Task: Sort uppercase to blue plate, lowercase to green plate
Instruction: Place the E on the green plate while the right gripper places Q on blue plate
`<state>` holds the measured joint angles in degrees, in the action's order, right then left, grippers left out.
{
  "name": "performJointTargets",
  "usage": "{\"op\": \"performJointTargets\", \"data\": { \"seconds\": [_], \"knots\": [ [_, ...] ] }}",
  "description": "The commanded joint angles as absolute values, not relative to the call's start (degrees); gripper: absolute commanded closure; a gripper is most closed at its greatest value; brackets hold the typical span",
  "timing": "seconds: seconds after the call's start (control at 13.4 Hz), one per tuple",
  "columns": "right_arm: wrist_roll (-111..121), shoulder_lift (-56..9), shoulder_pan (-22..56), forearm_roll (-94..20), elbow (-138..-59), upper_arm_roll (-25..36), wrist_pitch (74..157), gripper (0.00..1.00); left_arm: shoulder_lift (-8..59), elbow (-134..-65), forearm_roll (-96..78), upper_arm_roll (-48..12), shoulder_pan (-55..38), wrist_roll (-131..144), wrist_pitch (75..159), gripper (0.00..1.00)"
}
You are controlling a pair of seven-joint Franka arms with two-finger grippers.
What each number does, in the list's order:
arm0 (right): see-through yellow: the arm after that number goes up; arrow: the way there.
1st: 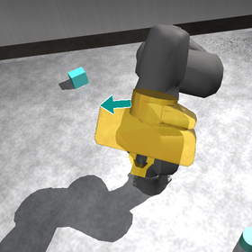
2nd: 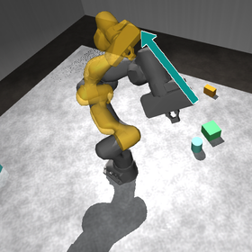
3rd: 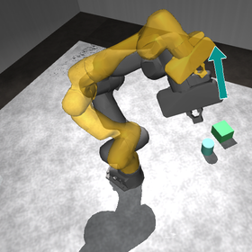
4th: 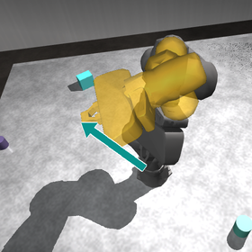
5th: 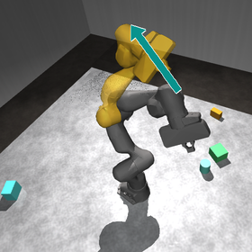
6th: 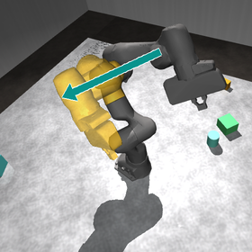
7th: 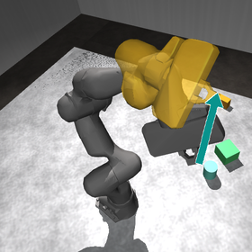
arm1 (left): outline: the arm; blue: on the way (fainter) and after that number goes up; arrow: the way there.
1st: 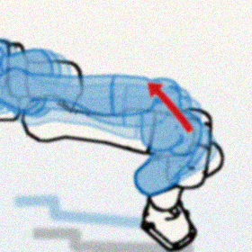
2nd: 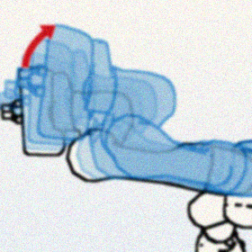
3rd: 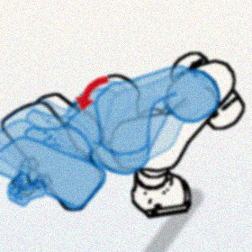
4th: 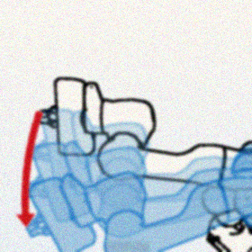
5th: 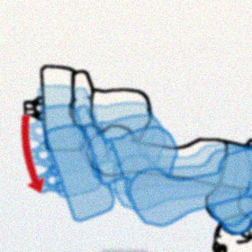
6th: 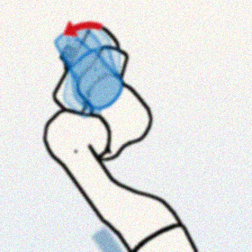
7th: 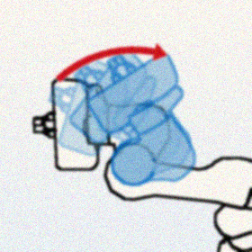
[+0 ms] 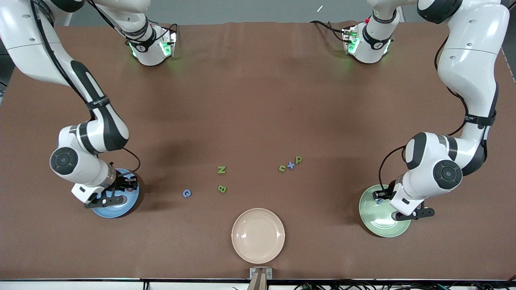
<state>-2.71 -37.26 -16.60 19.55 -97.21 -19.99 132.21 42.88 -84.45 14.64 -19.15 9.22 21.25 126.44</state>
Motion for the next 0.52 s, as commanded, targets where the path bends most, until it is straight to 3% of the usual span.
{"op": "performJointTargets", "data": {
  "seconds": [0.0,0.22,0.3,0.37,0.45],
  "knots": [
    [0.34,-36.3,-15.56,20.04,-98.09,-16.89,133.59,0.93,40.09,-84.29,14.5,-20.12,8.18,23.71,122.63,0.0],
    [0.7,-36.3,-7.67,19.16,-98.17,-6.8,137.71,0.83,37.53,-84.29,14.5,-28.27,6.68,33.8,115.33,0.0],
    [0.79,-36.47,-7.56,18.29,-98.17,-6.16,138.86,0.72,37.53,-84.9,14.94,-30.56,6.59,35.14,114.62,0.0],
    [2.27,-36.65,-8.08,18.28,-98.17,-6.15,139.91,0.69,37.53,-86.21,15.46,-31.63,5.55,35.33,114.87,0.01],
    [3.5,-36.65,-8.43,18.19,-98.09,-6.15,139.92,0.49,37.01,-87.44,15.56,-31.9,3.62,35.33,114.96,0.02]
  ]
}}
